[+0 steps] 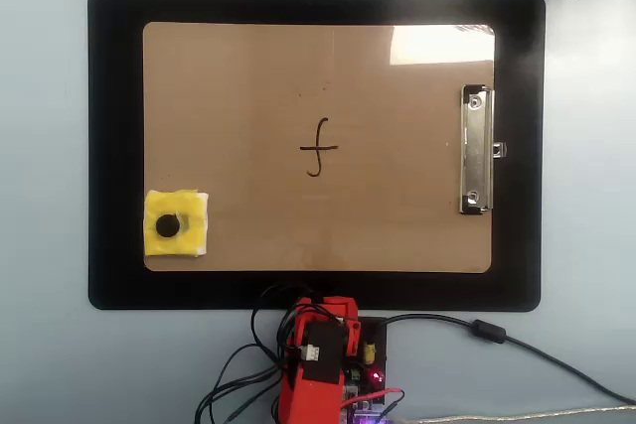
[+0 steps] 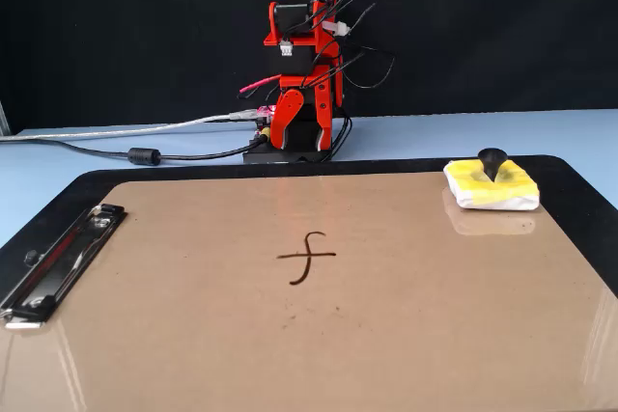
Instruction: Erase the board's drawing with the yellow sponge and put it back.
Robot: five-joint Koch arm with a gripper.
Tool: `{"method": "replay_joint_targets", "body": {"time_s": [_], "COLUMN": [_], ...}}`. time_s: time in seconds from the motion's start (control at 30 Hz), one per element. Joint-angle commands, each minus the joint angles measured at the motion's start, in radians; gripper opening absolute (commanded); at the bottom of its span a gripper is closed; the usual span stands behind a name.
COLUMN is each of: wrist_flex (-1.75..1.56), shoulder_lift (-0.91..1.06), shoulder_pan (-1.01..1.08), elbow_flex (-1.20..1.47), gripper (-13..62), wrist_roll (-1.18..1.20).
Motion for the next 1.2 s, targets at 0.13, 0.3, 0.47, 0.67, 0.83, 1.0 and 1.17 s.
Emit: {"method": "replay_joint_targets", "body": {"time_s": [0.13,0.3,0.47,0.67,0.83,1.0,1.17], "wrist_flex": [0.055,0.060,0.054,-0.232,-0.776,-1.310,-1.577], "shoulder_lift": [0.071,0.071,0.054,0.035,0.017,-0.054,-0.212], "shoulder_pan": [0.008,0.008,-0.052,-0.598,-0.962,-1.161,-1.173], "elbow_flex": [0.028,0.012,-0.316,-0.468,-0.365,-0.149,-0.058], "gripper": [34.5,34.1,33.7,33.7,33.7,33.7,33.7], "wrist_roll": [0.011,0.008,0.009,-0.043,-0.365,-0.407,-0.321]}}
